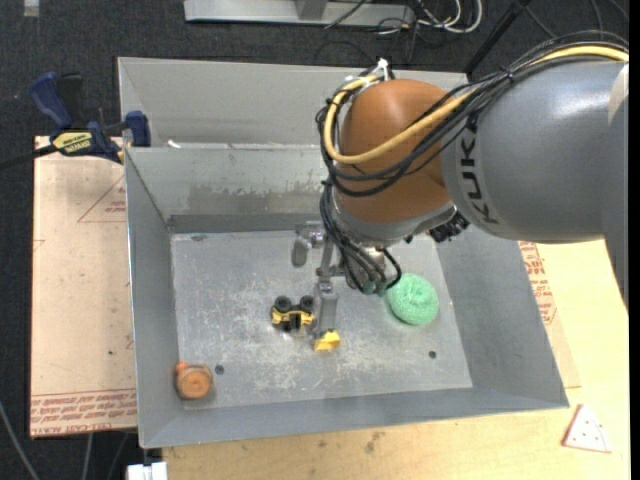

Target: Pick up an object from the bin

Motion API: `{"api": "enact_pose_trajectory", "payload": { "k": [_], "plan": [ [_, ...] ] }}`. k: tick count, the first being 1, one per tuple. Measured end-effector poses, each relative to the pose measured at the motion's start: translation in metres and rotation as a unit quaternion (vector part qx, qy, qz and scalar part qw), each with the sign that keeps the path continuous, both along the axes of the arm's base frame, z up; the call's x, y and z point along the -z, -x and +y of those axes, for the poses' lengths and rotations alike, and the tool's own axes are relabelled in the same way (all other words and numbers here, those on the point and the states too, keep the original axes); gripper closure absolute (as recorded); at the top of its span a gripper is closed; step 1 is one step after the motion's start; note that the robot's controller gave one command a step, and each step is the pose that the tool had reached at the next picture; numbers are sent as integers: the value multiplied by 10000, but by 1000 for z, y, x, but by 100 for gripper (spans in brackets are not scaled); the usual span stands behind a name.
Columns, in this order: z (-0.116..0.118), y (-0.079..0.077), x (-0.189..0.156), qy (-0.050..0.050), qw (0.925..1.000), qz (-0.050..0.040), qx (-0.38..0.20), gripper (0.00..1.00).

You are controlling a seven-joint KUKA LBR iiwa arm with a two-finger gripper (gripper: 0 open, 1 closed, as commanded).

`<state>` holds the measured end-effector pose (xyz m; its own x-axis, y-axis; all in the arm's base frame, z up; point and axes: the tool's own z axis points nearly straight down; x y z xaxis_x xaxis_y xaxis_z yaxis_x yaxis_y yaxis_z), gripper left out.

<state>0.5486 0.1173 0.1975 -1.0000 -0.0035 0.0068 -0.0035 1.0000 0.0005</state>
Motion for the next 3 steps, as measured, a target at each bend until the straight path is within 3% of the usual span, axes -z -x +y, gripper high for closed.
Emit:
{"api": "enact_pose_trajectory", "payload": {
  "k": [1,2,3],
  "plan": [
    [-1,-2,-4,-4,10000,-36,13,0],
    [-9,-9,37,-12,9997,-84,-221,0],
    [-30,-10,92,-9,9994,-28,-344,100]
  ]
}}
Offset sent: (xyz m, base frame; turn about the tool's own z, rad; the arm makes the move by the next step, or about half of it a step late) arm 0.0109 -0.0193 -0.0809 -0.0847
